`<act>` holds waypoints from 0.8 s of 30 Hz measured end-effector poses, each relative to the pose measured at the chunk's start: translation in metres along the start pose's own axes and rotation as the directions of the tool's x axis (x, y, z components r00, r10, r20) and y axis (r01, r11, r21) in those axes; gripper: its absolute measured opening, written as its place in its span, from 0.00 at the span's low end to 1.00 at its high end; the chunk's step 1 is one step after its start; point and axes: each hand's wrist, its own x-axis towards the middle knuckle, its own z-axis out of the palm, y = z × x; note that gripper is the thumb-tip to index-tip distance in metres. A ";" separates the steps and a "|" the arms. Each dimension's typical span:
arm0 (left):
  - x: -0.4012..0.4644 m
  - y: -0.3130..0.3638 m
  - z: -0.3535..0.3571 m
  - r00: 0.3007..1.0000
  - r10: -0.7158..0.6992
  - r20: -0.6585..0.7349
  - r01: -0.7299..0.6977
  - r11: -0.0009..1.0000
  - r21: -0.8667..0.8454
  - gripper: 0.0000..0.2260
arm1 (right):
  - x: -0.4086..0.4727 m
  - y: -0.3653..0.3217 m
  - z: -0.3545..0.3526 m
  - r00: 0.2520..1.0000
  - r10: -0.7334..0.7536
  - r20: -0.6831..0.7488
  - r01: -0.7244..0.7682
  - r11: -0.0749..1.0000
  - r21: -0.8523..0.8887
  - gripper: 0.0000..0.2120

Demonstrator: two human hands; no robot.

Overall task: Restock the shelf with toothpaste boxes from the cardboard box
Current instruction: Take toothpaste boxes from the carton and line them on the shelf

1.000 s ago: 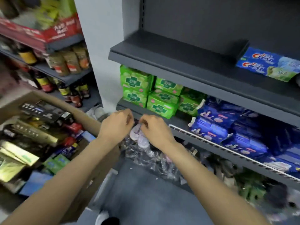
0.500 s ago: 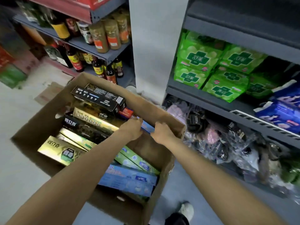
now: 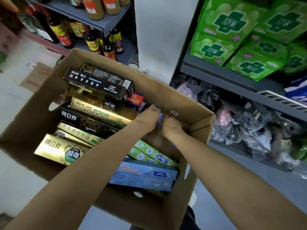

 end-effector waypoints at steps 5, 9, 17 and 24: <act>-0.032 0.010 -0.004 0.994 -0.030 -0.101 0.029 0.999 -0.015 0.14 | -0.029 0.017 -0.020 0.993 0.024 0.111 -0.042 0.987 0.156 0.23; -0.047 0.001 0.006 0.983 -0.011 0.181 0.018 0.999 -0.037 0.14 | -0.057 0.024 -0.031 0.998 0.039 -0.056 -0.022 0.961 0.276 0.27; -0.055 -0.011 0.032 0.904 0.027 0.427 -0.068 0.995 0.080 0.34 | -0.079 0.031 -0.042 0.959 -0.130 -0.251 0.203 0.935 0.292 0.18; -0.057 -0.007 0.007 0.968 -0.245 0.055 0.251 0.945 -0.208 0.27 | -0.096 0.039 -0.053 0.887 -0.129 -0.443 0.277 0.917 0.288 0.18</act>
